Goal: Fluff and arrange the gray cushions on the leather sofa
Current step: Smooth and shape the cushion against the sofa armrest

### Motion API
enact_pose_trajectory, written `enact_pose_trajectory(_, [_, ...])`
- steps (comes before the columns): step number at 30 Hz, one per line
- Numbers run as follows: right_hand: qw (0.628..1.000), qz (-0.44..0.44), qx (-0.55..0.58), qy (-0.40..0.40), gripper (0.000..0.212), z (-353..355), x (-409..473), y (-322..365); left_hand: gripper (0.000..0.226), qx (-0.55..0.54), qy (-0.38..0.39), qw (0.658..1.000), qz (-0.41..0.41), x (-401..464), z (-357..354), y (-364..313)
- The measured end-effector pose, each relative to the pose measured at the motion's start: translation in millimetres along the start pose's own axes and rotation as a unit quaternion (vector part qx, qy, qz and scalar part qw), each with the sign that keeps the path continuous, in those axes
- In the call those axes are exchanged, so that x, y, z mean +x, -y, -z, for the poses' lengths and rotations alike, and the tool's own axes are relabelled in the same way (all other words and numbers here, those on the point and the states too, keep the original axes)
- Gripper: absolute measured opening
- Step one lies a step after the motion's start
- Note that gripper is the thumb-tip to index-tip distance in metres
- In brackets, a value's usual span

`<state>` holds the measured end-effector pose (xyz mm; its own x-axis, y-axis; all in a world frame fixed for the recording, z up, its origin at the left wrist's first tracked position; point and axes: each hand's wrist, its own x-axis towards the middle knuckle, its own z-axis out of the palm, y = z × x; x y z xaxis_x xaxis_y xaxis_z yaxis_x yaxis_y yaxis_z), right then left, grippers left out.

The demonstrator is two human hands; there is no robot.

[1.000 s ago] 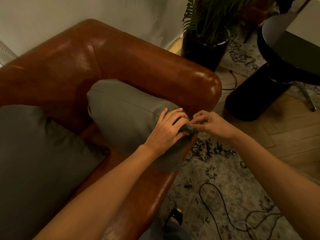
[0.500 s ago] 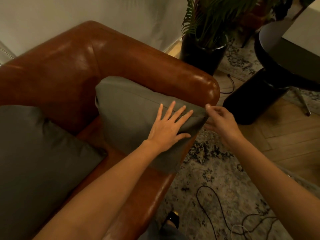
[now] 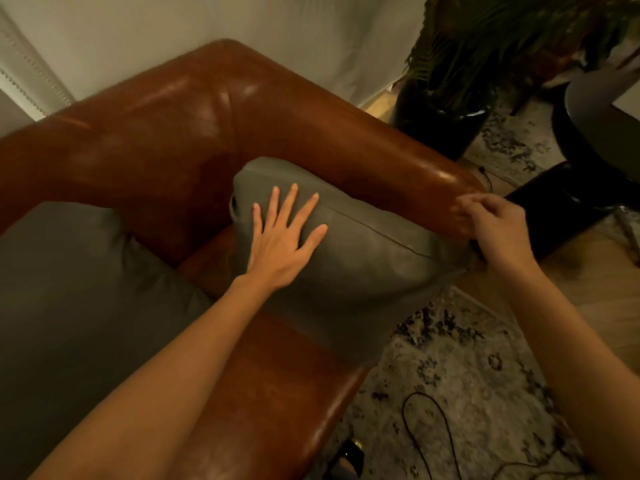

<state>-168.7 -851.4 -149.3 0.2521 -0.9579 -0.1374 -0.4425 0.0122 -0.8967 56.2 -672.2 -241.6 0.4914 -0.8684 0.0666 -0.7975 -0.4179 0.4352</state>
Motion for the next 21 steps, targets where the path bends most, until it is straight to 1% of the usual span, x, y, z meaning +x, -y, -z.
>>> enact_pose_trajectory(1, [0.999,0.023,0.001,0.024,0.013,-15.9,-0.3,12.9,0.062,-0.015,-0.013,1.000,0.020,-0.9,3.4,11.8])
enact_pose_trajectory(3, [0.993,0.068,-0.023,0.092,0.013,-52.8,-2.0,35.5,0.061,-0.069,-0.040,0.993,0.090,-1.7,8.4,31.6])
enact_pose_trajectory(5, [0.977,0.106,-0.073,0.171,0.013,-96.0,0.2,54.3,0.067,-0.144,-0.056,0.973,0.174,0.0,12.3,48.9])
enact_pose_trajectory(7, [0.954,0.140,-0.120,0.235,0.013,-137.7,6.1,69.7,0.072,-0.234,-0.062,0.945,0.220,2.8,16.7,60.9])
enact_pose_trajectory(9, [0.936,0.168,-0.147,0.272,0.015,-176.1,10.6,85.5,0.069,-0.293,-0.069,0.928,0.219,4.0,20.2,67.6])
enact_pose_trajectory(13, [0.908,0.212,-0.186,0.310,0.014,-243.9,15.4,109.7,0.058,-0.323,-0.080,0.922,0.196,3.5,21.6,77.7])
enact_pose_trajectory(15, [0.885,0.219,-0.228,0.343,0.016,-269.1,18.5,112.8,0.053,-0.344,-0.078,0.915,0.196,2.5,20.3,78.7])
enact_pose_trajectory(17, [0.847,0.232,-0.300,0.374,0.022,-284.6,21.7,111.2,0.049,-0.359,-0.075,0.910,0.193,0.2,18.7,76.0])
enact_pose_trajectory(19, [0.807,0.247,-0.382,0.378,0.027,-288.5,23.4,106.6,0.045,-0.377,-0.072,0.903,0.191,-1.2,18.3,73.5])
enact_pose_trajectory(20, [0.799,0.253,-0.400,0.370,0.029,-287.6,23.0,103.7,0.043,-0.390,-0.076,0.898,0.191,-1.7,18.8,74.2])
enact_pose_trajectory(21, [0.802,0.257,-0.403,0.359,0.030,-284.8,22.3,101.2,0.039,-0.404,-0.084,0.890,0.192,-1.6,19.5,75.6])
